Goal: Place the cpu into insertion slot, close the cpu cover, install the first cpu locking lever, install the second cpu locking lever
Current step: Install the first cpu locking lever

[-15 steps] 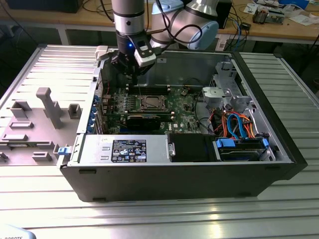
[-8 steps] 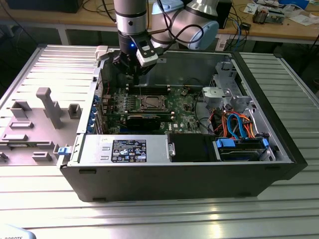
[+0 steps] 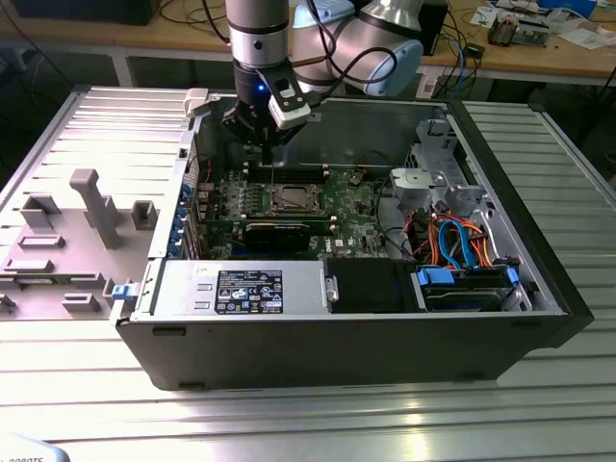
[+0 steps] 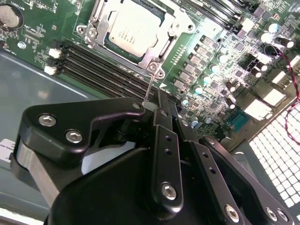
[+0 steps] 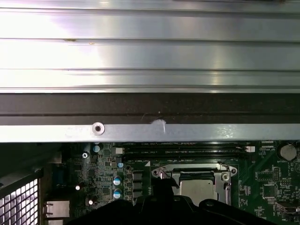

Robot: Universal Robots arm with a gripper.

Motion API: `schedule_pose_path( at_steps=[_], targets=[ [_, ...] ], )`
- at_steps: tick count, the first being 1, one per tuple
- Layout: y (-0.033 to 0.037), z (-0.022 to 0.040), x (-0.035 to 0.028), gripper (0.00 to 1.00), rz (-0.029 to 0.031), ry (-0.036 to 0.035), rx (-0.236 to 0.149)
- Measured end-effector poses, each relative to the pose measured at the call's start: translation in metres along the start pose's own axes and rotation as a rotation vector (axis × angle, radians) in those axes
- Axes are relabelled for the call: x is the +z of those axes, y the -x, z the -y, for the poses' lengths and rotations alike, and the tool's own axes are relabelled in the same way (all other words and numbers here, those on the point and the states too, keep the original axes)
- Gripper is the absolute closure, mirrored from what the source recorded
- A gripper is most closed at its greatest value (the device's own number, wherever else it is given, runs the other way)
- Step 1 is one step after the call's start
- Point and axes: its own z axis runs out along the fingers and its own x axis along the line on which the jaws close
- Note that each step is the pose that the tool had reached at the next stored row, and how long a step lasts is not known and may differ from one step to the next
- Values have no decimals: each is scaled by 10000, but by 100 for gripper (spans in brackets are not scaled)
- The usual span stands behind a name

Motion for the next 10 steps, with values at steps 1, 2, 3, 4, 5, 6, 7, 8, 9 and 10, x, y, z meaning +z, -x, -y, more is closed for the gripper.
schedule_pose_path(
  at_steps=[1, 2, 3, 4, 5, 6, 7, 8, 9, 10],
  targets=[
    [9, 0, 0, 89, 0, 0, -1],
    [19, -1, 1, 89, -1, -1, -2],
    [28, -2, 1, 89, 0, -5, -2],
    [41, -3, 2, 89, -1, -7, -1],
    [50, -3, 2, 89, 0, -8, -1],
    [59, -3, 3, 89, 0, -8, -1],
    [71, -3, 4, 89, 0, -8, -2],
    [82, -3, 6, 89, 0, -8, -2],
    [95, -3, 8, 89, 0, -8, -1],
    [102, -3, 11, 89, 2, -6, -2]
  ],
)
